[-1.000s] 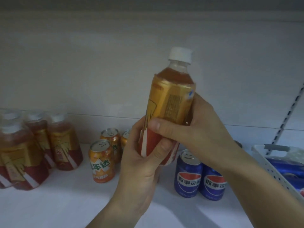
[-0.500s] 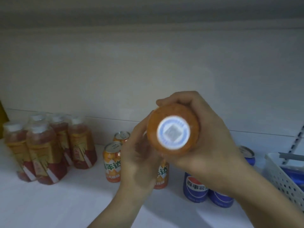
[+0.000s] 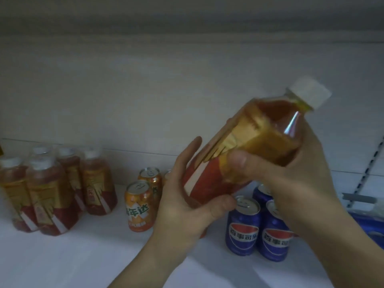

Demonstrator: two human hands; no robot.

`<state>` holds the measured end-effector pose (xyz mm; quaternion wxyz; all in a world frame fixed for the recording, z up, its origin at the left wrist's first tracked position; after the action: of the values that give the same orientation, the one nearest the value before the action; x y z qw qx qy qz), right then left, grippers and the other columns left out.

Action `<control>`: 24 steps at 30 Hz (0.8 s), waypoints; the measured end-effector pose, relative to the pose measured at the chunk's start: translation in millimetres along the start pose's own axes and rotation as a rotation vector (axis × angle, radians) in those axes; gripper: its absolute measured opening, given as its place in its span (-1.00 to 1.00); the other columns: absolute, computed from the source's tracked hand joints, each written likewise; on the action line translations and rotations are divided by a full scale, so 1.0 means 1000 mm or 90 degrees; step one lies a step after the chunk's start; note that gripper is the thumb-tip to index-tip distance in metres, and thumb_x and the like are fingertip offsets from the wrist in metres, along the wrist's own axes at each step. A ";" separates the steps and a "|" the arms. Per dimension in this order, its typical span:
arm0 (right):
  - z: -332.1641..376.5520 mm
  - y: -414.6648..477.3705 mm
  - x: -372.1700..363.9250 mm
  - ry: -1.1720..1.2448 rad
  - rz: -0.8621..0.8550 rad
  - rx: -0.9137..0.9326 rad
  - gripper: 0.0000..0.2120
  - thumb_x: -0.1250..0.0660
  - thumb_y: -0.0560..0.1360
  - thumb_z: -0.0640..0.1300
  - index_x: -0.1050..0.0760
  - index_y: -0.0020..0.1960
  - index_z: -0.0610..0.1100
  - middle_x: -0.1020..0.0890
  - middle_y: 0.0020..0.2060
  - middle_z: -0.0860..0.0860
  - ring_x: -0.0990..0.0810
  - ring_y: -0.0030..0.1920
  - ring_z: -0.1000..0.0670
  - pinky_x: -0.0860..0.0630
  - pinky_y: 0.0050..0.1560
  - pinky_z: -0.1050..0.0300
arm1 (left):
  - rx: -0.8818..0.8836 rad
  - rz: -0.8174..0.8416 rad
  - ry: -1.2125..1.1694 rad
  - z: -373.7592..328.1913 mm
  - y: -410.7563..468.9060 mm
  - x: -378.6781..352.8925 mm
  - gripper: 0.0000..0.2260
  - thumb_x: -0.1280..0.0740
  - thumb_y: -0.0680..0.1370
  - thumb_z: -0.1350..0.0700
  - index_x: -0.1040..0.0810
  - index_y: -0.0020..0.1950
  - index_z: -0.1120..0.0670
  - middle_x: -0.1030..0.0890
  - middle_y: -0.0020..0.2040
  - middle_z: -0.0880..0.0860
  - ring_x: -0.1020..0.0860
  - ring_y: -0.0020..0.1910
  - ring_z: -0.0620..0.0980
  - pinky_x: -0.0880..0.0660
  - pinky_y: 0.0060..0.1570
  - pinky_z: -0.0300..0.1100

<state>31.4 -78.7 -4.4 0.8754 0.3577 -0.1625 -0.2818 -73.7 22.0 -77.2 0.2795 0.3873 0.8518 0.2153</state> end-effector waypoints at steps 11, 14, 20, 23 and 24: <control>-0.040 0.005 0.000 0.298 -0.184 -0.385 -0.29 -0.40 0.46 0.28 -0.43 0.46 -0.11 -0.70 0.15 -0.13 -0.73 0.11 -0.13 -0.69 -0.01 -0.07 | -0.092 -0.077 0.138 0.001 -0.009 -0.021 -0.23 -0.70 0.16 0.19 -0.56 0.28 -0.25 -0.63 0.22 -0.15 -0.61 0.23 -0.09 -0.62 0.02 -0.24; -0.048 0.005 -0.003 0.343 -0.138 -0.454 -0.48 -0.30 0.58 0.25 -0.49 0.37 -0.09 -0.71 0.15 -0.17 -0.73 0.10 -0.17 -0.69 0.00 -0.15 | -0.139 -0.103 0.144 -0.001 -0.006 -0.021 -0.23 -0.69 0.14 0.21 -0.57 0.31 -0.11 -0.64 0.21 -0.15 -0.62 0.21 -0.11 -0.59 0.03 -0.31; -0.054 0.003 -0.015 0.483 -0.062 -0.496 -0.63 -0.29 0.40 0.15 -0.74 -0.10 -0.07 -0.76 -0.19 -0.09 -0.75 -0.25 -0.03 -0.68 -0.32 0.11 | -0.188 -0.096 0.160 -0.008 -0.002 -0.017 -0.34 -0.62 0.21 0.16 -0.57 0.28 -0.10 -0.64 0.20 0.03 -0.63 0.21 -0.07 -0.58 0.02 -0.35; -0.052 0.004 -0.022 0.507 -0.037 -0.438 -0.71 -0.31 0.25 0.12 -0.71 -0.46 -0.01 -0.72 -0.39 -0.01 -0.71 -0.41 0.07 -0.61 -0.46 0.20 | -0.190 -0.091 0.146 -0.008 -0.002 -0.014 -0.35 -0.67 0.25 0.17 -0.57 0.29 -0.09 -0.63 0.23 0.07 -0.62 0.24 -0.01 -0.60 0.04 -0.30; -0.052 0.005 -0.023 0.514 -0.037 -0.426 -0.66 -0.29 0.34 0.08 -0.69 -0.50 -0.01 -0.71 -0.42 0.00 -0.70 -0.44 0.08 -0.59 -0.48 0.21 | -0.191 -0.087 0.143 -0.007 -0.002 -0.013 -0.36 -0.64 0.25 0.16 -0.57 0.30 -0.09 -0.63 0.24 0.07 -0.61 0.25 0.00 -0.60 0.04 -0.29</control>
<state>40.0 -33.8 -39.0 0.9265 0.1433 0.2965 -0.1823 -72.5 9.2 -69.2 0.2514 0.2561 0.8601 0.3624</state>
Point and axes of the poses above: each hand's wrist, its own y-axis towards the middle knuckle, its own x-axis out of the back of the hand, z = x × y, the point moved 1 cm from there along y, towards the middle knuckle
